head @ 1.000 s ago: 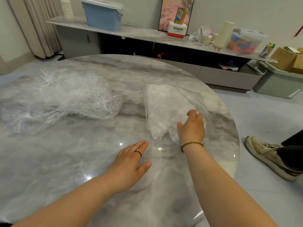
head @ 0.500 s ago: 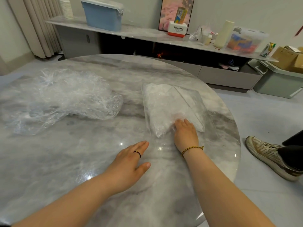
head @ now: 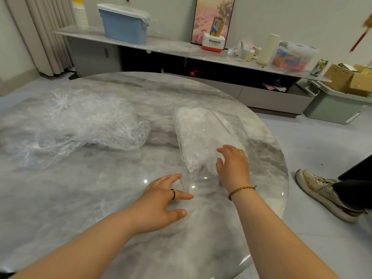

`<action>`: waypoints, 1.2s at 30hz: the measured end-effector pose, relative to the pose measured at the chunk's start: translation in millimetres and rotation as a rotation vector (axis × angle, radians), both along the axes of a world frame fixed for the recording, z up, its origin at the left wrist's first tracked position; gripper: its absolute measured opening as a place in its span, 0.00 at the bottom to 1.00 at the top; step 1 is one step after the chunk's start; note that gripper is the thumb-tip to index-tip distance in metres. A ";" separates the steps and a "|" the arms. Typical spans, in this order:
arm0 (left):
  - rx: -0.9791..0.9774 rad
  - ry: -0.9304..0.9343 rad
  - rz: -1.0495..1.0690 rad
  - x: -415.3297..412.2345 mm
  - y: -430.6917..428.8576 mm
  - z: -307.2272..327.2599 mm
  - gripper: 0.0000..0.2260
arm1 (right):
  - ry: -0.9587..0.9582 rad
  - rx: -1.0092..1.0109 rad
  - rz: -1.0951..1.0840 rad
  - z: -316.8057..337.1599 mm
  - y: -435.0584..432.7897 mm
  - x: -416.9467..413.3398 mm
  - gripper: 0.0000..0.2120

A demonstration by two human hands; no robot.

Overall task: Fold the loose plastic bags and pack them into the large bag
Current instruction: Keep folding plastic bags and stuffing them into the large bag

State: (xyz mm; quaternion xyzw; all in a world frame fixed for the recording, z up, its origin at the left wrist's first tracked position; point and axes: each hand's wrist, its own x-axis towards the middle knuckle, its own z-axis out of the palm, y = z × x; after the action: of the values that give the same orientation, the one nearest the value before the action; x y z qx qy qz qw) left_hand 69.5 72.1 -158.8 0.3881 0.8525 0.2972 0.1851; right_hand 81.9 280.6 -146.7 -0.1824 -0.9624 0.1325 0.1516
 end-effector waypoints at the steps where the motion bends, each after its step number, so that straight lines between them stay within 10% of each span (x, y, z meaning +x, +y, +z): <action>1: 0.003 -0.002 0.003 0.3 -2.6 2.0 0.15 | -0.009 0.007 -0.014 0.7 -0.8 2.4 0.17; 11: -0.108 0.238 0.244 -13.1 -60.7 17.1 0.15 | 0.398 -0.395 -0.067 22.1 -49.6 24.5 0.10; 17: -0.391 0.289 0.536 -30.9 -115.1 13.3 0.23 | 0.595 -0.136 0.195 20.4 -97.8 5.0 0.06; 28: -0.586 0.152 0.517 -47.4 -152.8 -19.7 0.36 | -0.114 0.044 0.478 -11.2 -173.3 -81.4 0.19; 36: -0.619 0.126 0.505 -52.7 -155.0 -23.7 0.41 | 0.105 0.258 0.338 -32.3 -178.2 -123.1 0.13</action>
State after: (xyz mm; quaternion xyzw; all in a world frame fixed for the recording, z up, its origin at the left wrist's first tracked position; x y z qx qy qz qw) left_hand 16.8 -82.9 -182.5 0.1099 0.9799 0.0381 0.1620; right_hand -41.3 102.4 -178.9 0.0097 -0.9790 0.0410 0.1994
